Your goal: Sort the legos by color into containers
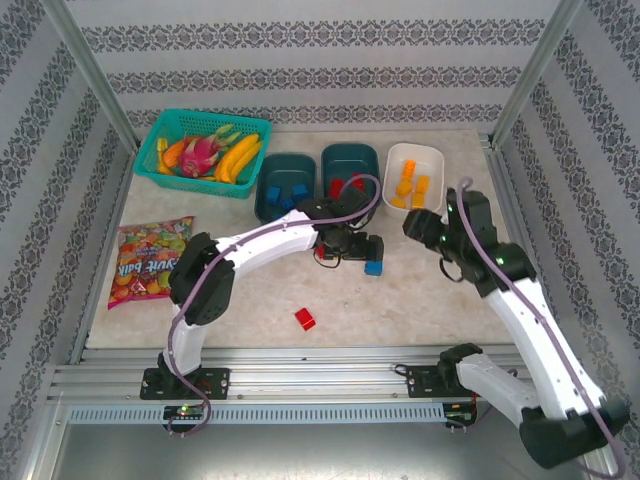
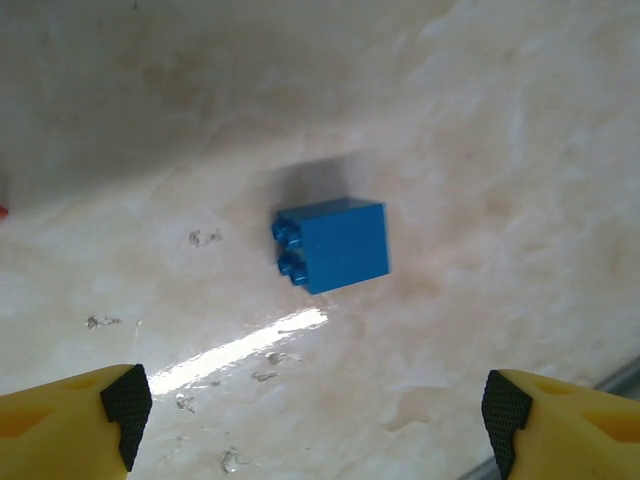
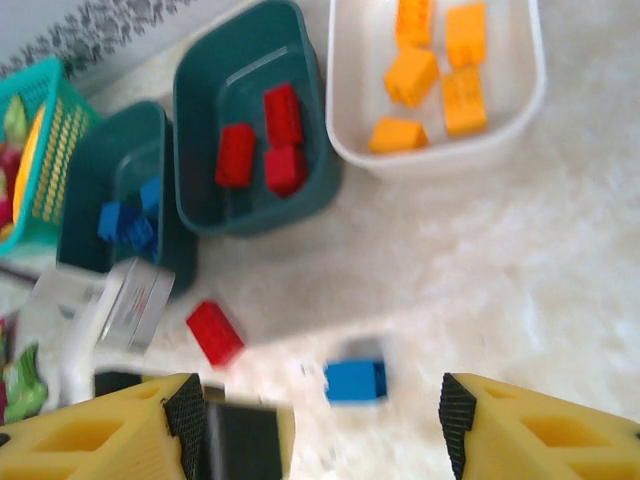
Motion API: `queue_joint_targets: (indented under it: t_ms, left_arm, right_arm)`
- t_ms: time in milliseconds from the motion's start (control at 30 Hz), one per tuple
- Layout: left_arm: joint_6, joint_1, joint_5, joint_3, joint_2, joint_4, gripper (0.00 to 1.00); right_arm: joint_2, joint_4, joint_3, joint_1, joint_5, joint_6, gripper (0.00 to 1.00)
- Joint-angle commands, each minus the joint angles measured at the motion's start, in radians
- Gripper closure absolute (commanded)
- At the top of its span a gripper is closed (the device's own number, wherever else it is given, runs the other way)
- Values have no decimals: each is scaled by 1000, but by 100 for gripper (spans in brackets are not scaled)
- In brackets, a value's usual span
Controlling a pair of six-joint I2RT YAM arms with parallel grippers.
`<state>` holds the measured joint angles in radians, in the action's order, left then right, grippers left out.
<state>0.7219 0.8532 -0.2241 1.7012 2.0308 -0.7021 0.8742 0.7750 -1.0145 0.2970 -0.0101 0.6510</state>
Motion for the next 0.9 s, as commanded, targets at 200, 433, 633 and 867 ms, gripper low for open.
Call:
queue_joint_targets:
  t_ms: [200,433,633,867]
  left_arm:
    - [29,79,141,216,185,-155,13]
    - [53,104,227,363,331,-232,13]
    - [41,114,251,439,413,-245,25]
    - [28,126,292,454,418,-240,50]
  right_arm:
    - [-318,322,113,32,163,73,19]
    - [-383,333,149,32,283,73,5]
    - [-401,365,133,32,308,53,7]
    - [-419,366,148,31,326,56,11]
